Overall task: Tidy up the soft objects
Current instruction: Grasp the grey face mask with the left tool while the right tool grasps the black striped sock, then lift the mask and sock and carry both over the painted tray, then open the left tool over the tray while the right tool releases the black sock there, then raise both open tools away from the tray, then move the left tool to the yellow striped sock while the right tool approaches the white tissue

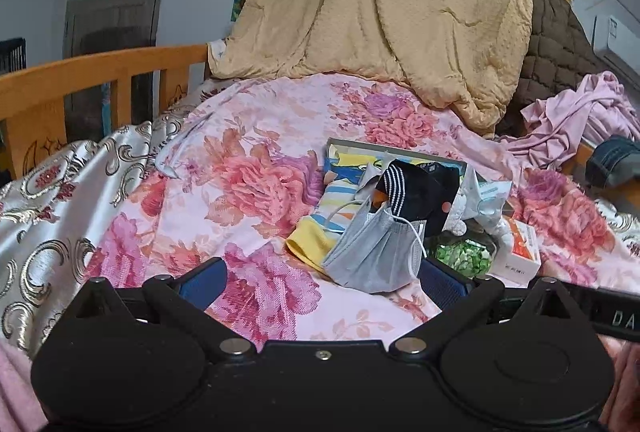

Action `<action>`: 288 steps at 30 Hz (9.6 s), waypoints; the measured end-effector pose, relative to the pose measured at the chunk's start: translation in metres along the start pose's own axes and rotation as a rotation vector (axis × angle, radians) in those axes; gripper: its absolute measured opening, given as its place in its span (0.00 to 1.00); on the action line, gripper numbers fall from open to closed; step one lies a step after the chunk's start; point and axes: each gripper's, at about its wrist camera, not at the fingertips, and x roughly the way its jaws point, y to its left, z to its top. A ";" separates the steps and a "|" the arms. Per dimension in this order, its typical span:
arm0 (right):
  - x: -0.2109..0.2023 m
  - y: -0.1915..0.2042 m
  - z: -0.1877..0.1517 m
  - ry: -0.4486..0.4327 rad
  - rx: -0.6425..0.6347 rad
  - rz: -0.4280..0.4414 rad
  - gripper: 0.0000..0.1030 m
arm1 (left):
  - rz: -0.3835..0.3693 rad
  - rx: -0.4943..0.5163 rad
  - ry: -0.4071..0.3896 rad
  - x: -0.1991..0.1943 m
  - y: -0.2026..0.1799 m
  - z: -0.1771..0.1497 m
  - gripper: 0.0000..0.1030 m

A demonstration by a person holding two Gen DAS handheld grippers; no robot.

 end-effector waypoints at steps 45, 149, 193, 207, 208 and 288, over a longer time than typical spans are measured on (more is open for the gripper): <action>0.149 0.058 0.076 -0.132 -0.724 0.084 0.91 | -0.373 0.313 0.230 0.152 -0.003 0.039 0.90; 0.275 -0.097 0.164 0.018 -0.052 -0.019 0.07 | -0.177 0.016 0.237 0.348 -0.132 0.147 0.02; 0.148 -0.099 0.180 -0.297 -0.046 0.005 0.98 | -0.076 -0.115 -0.014 0.229 -0.087 0.157 0.93; 0.073 -0.086 0.150 -0.443 -0.050 0.021 1.00 | -0.135 -0.036 -0.238 0.131 -0.088 0.144 0.99; 0.068 -0.084 0.147 -0.448 -0.051 0.020 1.00 | -0.137 -0.034 -0.244 0.125 -0.088 0.143 0.99; 0.136 -0.003 0.053 0.227 0.040 0.220 0.80 | -0.184 0.281 0.232 0.176 0.010 0.022 0.99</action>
